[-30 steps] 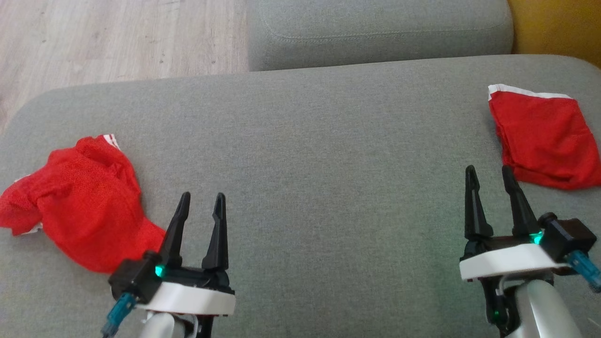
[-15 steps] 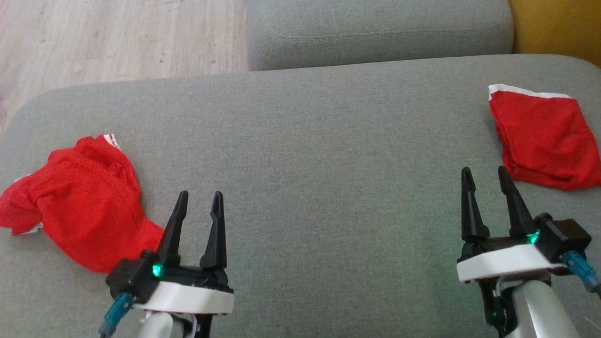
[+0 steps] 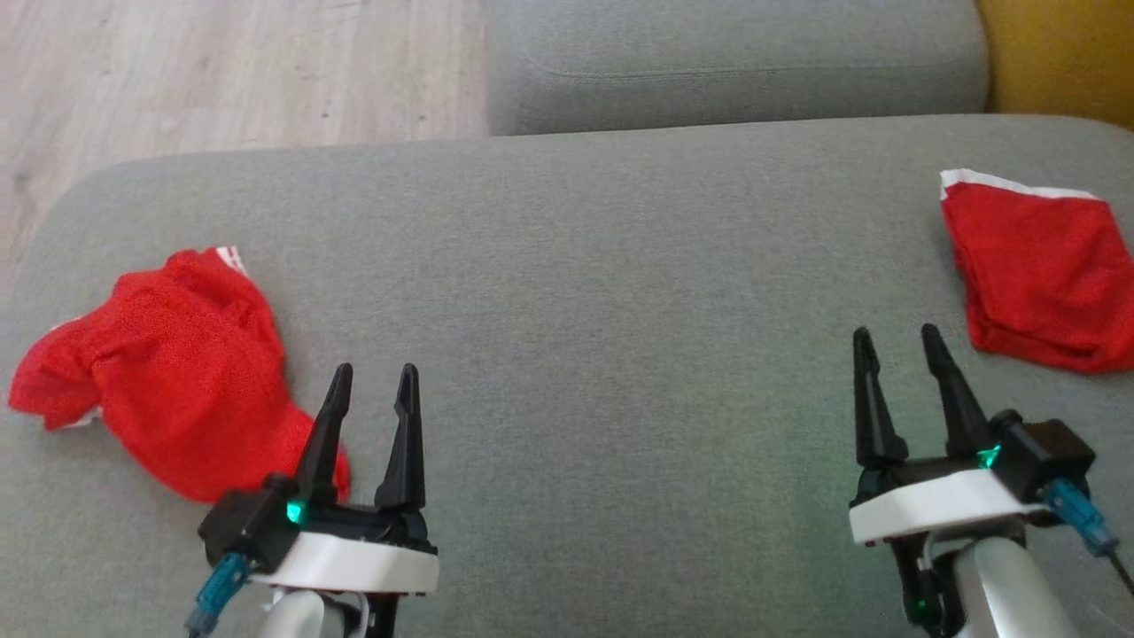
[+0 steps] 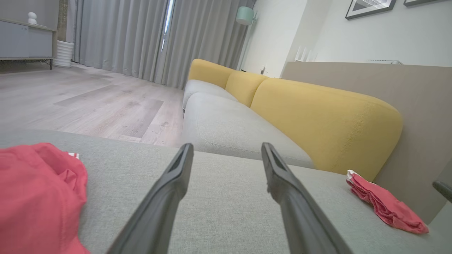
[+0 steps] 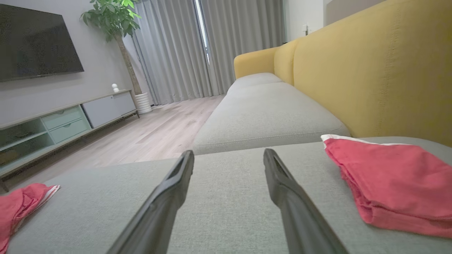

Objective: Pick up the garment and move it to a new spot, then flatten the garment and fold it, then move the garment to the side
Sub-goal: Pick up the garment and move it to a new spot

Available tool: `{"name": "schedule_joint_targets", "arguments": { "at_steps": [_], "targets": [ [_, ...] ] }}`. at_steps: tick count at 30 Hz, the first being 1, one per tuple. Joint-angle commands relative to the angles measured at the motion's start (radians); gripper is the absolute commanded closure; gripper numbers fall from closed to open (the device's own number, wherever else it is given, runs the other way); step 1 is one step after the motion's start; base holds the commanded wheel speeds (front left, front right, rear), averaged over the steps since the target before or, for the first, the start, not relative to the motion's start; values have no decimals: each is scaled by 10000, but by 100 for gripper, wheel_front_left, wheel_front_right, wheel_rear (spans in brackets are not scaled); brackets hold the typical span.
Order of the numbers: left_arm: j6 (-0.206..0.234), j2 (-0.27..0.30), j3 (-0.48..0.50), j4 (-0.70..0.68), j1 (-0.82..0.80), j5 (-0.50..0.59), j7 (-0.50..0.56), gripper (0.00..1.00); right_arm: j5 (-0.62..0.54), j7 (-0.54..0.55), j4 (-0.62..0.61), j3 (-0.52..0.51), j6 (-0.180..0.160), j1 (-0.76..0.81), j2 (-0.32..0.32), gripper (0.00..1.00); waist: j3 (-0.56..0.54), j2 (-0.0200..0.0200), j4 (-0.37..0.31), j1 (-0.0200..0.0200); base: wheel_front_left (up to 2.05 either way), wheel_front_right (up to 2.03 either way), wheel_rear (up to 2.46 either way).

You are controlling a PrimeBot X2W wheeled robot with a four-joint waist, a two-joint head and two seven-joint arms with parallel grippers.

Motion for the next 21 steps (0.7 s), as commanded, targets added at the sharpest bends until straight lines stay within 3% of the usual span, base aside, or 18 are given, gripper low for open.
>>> {"name": "schedule_joint_targets", "arguments": {
  "at_steps": [1, 21],
  "targets": [
    [1, 50, 428, -277, -254, 64, -80, 0, 17, -108, -294, 326, 37, -128, 6, 0, -54, -1, 194, 0, 0, 0, 0],
    [91, 50, 1228, -269, 181, 476, -80, 0, 463, -109, -274, 1289, 37, 251, 7, 0, -558, -1, 2618, 0, 0, 0, 0]
  ]
}}
